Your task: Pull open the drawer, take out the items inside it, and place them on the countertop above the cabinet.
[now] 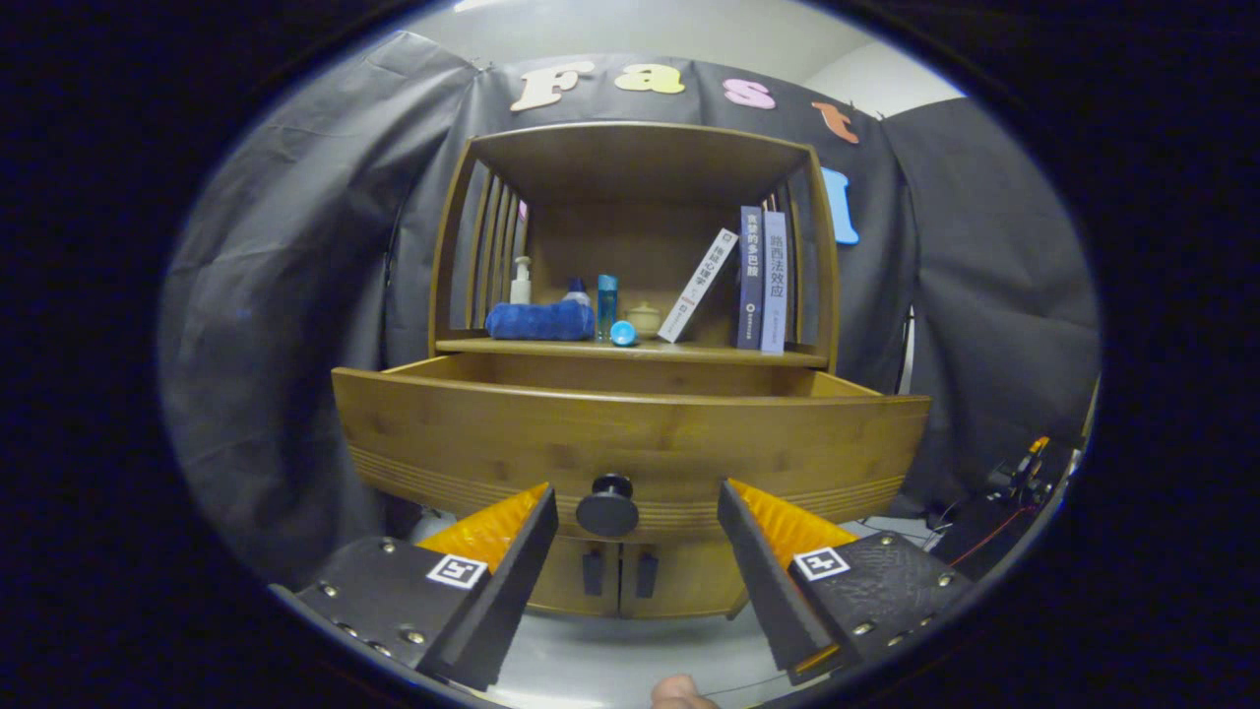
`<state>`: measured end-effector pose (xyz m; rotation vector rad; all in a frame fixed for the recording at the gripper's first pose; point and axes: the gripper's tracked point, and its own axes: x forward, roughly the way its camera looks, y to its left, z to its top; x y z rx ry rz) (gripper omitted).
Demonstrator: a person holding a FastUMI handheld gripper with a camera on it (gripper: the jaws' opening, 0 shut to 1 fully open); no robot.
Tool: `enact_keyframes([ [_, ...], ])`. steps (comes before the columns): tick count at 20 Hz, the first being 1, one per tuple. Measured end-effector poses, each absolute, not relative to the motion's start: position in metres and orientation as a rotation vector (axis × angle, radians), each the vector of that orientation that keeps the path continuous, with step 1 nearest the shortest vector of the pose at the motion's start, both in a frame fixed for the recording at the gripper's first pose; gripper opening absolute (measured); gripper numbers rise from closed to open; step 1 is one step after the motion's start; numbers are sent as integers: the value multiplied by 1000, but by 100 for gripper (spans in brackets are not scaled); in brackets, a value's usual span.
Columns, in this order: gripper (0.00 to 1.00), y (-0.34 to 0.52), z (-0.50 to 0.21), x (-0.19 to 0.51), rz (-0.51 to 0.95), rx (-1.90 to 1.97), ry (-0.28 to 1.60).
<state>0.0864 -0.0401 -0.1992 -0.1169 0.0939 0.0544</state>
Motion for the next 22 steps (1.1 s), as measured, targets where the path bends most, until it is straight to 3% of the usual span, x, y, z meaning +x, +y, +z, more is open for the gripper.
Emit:
enact_keyframes([
  [11,98,-10,-226,130,30,-79,173],
  [22,100,6,-221,189,42,-93,101],
])
